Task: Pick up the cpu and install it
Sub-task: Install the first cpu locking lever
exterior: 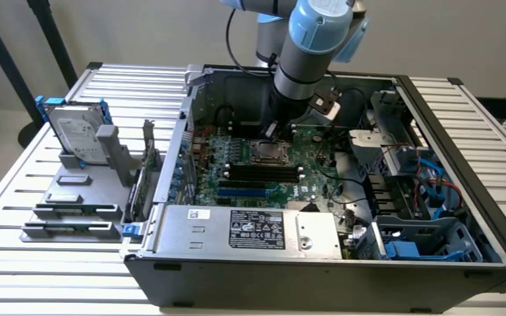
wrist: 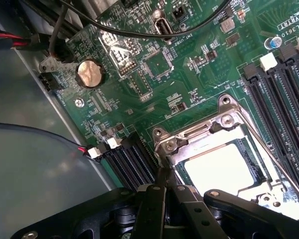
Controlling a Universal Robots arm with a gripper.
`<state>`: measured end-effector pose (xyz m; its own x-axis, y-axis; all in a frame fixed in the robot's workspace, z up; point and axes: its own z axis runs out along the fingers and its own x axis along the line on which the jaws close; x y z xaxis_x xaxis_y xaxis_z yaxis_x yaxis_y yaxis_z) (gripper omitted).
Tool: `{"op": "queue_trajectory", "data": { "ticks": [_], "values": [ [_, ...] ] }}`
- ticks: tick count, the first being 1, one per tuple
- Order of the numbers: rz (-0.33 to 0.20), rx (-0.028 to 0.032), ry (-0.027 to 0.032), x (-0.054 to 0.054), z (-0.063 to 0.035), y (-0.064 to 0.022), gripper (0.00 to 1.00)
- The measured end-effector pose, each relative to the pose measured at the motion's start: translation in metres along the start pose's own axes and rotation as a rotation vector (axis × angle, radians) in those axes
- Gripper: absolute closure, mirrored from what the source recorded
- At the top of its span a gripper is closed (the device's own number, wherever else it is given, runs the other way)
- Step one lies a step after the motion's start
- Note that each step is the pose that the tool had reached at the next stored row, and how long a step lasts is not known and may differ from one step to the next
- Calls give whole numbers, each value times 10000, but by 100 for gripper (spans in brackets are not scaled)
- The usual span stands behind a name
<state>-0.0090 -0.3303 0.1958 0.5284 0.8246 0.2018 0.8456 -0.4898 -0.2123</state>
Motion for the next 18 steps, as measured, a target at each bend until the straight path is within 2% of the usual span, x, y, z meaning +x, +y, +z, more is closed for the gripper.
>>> {"op": "queue_trajectory", "data": {
  "ticks": [7,18],
  "values": [
    [10,35,-21,-35,-91,2,89],
    [14,57,-11,-283,-269,19,89]
  ]
}}
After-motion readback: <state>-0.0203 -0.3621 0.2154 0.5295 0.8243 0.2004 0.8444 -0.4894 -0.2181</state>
